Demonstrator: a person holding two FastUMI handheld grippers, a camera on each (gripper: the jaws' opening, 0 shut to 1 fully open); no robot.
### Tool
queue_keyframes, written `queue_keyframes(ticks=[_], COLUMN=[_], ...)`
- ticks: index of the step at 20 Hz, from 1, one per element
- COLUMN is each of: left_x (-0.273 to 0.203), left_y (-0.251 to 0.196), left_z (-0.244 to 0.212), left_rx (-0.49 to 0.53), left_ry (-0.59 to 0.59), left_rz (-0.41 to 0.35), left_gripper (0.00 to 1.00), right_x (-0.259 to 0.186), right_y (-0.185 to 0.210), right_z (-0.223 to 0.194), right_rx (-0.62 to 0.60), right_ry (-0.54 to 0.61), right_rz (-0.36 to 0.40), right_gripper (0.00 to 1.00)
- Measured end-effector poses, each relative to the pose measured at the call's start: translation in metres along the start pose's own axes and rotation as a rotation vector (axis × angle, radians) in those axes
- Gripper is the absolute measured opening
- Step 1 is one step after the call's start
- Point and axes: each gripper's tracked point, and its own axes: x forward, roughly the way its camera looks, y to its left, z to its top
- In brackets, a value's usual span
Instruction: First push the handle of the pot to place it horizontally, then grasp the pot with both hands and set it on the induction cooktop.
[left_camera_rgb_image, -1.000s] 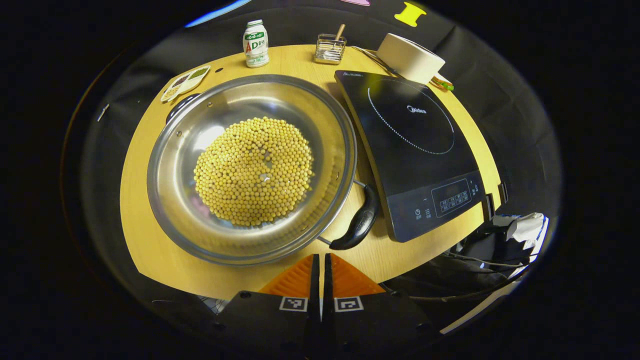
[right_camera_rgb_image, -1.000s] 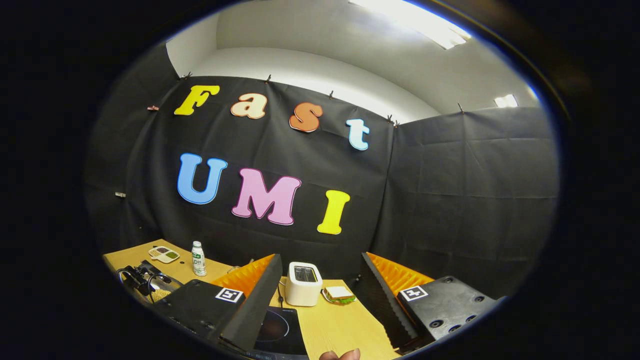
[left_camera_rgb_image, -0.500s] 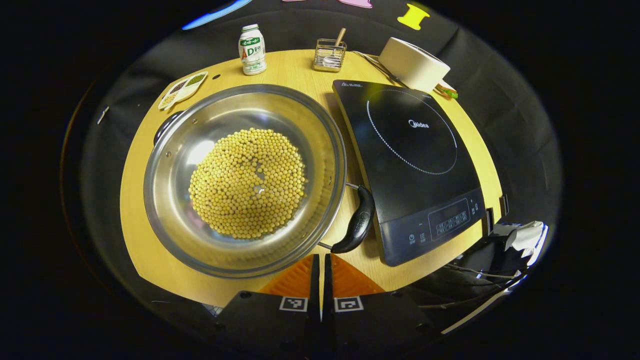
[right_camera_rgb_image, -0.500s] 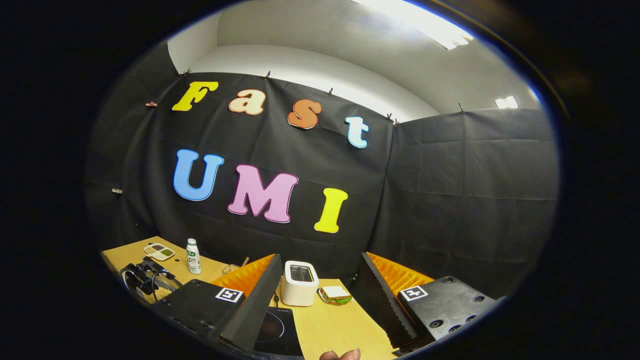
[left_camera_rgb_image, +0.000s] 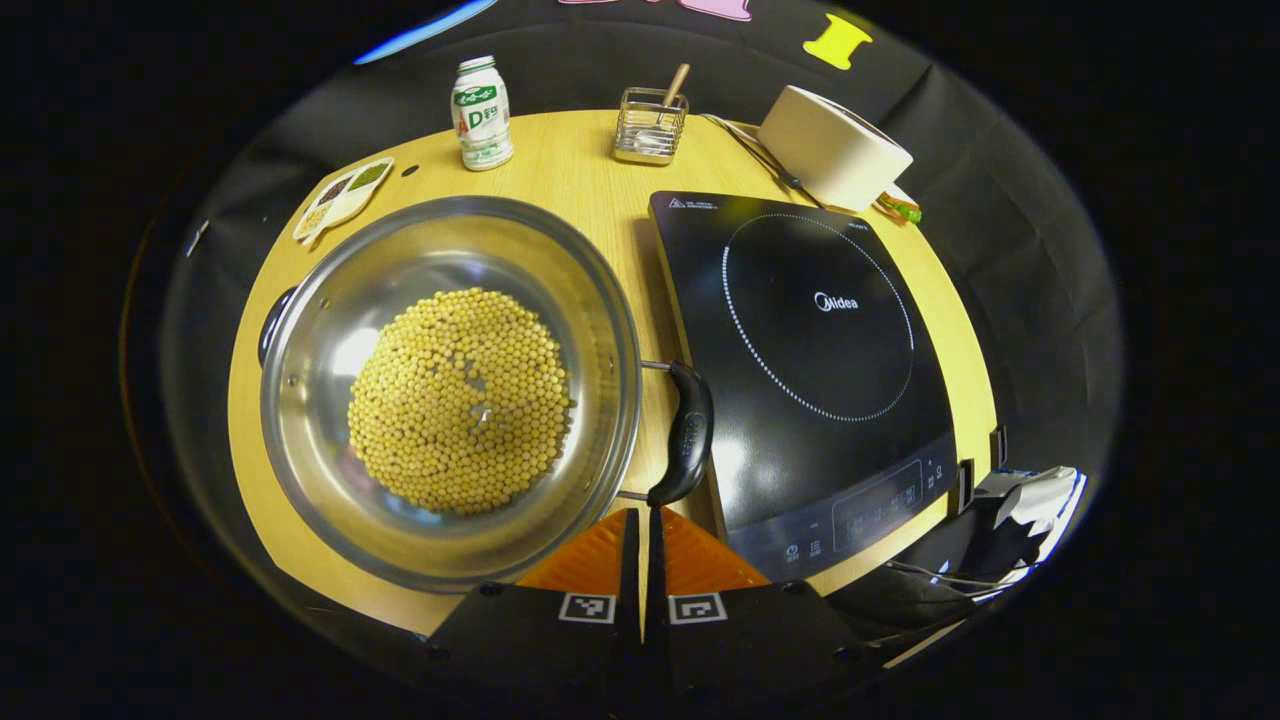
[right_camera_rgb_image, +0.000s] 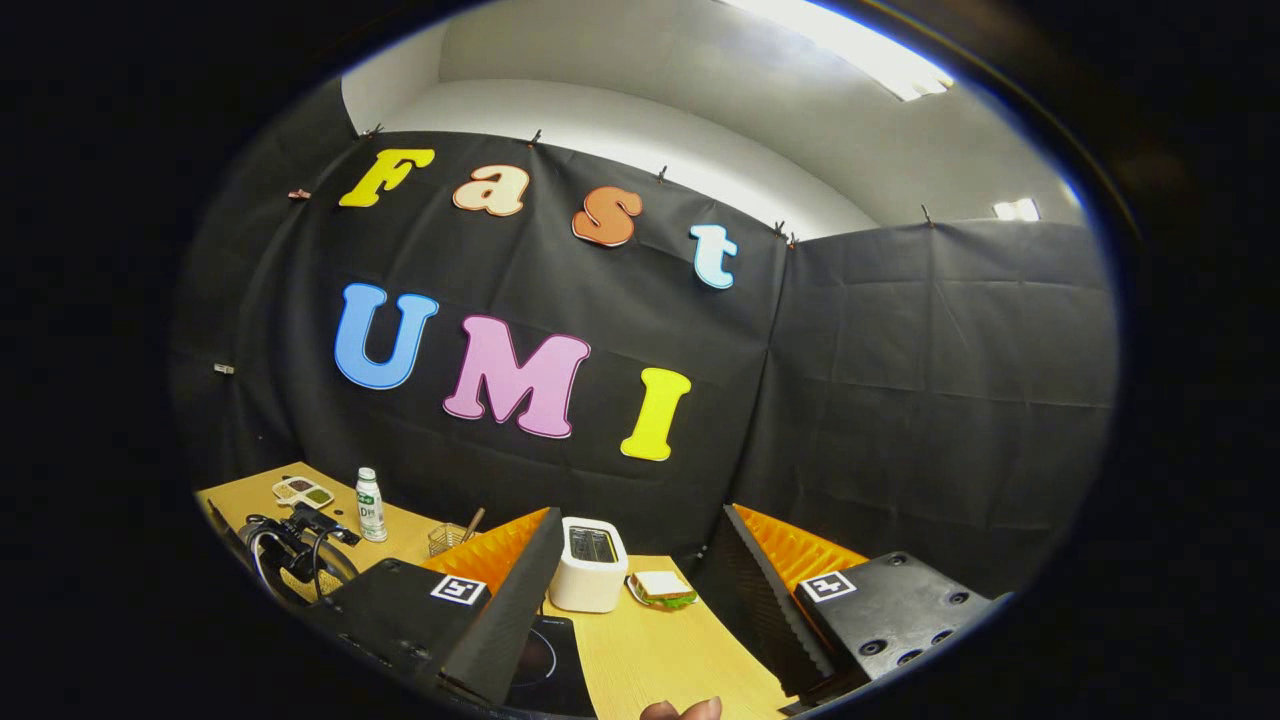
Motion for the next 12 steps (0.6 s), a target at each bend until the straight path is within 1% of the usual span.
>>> queue_keyframes(ticks=[7, 12], left_x=[0.013, 0.021], left_y=[0.0, 0.004], left_z=[0.035, 0.056], left_rx=[-0.008, 0.01], left_ry=[-0.022, -0.033], left_rz=[0.006, 0.017], left_gripper=[0.05, 0.05], right_x=[0.012, 0.015], right_y=[-0.008, -0.014], right_z=[-0.01, -0.018], right_rx=[-0.015, -0.012], right_ry=[0.012, 0.028], right_rz=[-0.03, -0.059], right_gripper=[0.98, 0.98])
